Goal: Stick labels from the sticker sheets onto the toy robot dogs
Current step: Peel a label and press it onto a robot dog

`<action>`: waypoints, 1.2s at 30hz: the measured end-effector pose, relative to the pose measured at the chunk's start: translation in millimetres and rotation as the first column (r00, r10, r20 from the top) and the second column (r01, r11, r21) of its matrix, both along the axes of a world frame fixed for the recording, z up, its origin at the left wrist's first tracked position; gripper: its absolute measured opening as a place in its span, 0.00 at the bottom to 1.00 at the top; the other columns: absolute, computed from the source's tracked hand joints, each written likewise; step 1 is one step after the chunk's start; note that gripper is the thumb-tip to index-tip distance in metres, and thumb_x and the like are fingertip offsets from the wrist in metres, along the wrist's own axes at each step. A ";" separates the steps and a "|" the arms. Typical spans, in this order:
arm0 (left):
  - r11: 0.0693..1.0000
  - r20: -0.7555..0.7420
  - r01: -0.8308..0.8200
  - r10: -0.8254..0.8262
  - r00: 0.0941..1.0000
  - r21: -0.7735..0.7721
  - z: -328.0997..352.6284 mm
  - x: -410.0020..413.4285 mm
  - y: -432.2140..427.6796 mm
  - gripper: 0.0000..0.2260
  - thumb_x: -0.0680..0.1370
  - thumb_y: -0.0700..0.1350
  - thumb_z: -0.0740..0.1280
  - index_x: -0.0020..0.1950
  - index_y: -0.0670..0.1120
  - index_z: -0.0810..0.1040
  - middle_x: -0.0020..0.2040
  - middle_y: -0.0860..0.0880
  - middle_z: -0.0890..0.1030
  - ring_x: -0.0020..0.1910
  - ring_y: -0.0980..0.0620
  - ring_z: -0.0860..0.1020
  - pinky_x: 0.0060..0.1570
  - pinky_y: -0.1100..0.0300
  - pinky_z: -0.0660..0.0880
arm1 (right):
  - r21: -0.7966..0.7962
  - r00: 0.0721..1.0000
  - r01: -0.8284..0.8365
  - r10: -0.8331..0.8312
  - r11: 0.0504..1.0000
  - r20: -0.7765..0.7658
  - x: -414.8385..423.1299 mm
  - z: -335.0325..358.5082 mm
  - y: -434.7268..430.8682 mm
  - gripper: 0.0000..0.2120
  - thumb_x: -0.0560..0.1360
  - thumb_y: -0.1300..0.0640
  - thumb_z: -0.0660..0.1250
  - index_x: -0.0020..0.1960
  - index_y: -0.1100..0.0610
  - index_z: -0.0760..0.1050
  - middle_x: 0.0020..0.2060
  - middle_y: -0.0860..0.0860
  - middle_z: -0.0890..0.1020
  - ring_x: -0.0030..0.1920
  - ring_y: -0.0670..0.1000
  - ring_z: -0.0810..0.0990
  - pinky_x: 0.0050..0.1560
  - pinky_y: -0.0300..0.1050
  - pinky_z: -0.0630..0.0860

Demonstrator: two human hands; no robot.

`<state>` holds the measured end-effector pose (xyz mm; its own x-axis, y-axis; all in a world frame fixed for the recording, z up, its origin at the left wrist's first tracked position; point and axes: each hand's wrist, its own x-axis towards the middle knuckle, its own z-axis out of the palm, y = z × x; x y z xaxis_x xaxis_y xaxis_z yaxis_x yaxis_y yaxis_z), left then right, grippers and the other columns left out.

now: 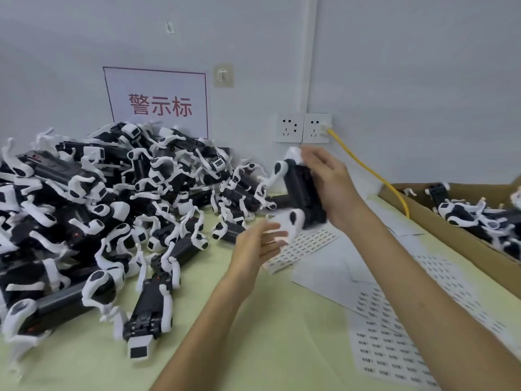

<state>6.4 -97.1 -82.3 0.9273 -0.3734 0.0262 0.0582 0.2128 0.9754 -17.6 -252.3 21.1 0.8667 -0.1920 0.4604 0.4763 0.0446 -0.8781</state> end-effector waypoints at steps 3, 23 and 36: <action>0.950 -0.064 0.297 -0.304 0.951 -0.096 6.4 -4.7 2.4 0.29 0.85 0.62 0.53 0.66 0.41 0.81 0.56 0.44 0.86 0.50 0.47 0.84 0.47 0.57 0.77 | 0.099 0.992 -0.106 0.112 0.989 -0.061 -13.1 -27.3 -8.3 0.06 0.80 0.51 0.68 0.52 0.51 0.83 0.44 0.49 0.85 0.44 0.49 0.84 0.43 0.42 0.80; 0.987 0.090 0.158 -0.157 0.984 -0.008 0.6 -18.7 -5.0 0.27 0.77 0.65 0.63 0.60 0.44 0.85 0.59 0.40 0.85 0.62 0.40 0.82 0.67 0.44 0.76 | 0.067 0.994 -0.049 0.055 0.997 -0.091 -21.6 -76.8 4.3 0.16 0.71 0.56 0.75 0.57 0.45 0.81 0.52 0.47 0.86 0.53 0.51 0.85 0.47 0.46 0.82; 0.944 -0.097 0.202 -0.234 0.967 -0.261 4.0 -14.3 0.7 0.24 0.79 0.64 0.62 0.64 0.51 0.84 0.59 0.49 0.85 0.54 0.53 0.85 0.45 0.60 0.81 | 0.114 0.911 -0.389 0.400 0.914 -0.099 -23.3 -78.1 0.6 0.24 0.78 0.63 0.65 0.72 0.47 0.75 0.63 0.52 0.82 0.61 0.51 0.81 0.58 0.43 0.78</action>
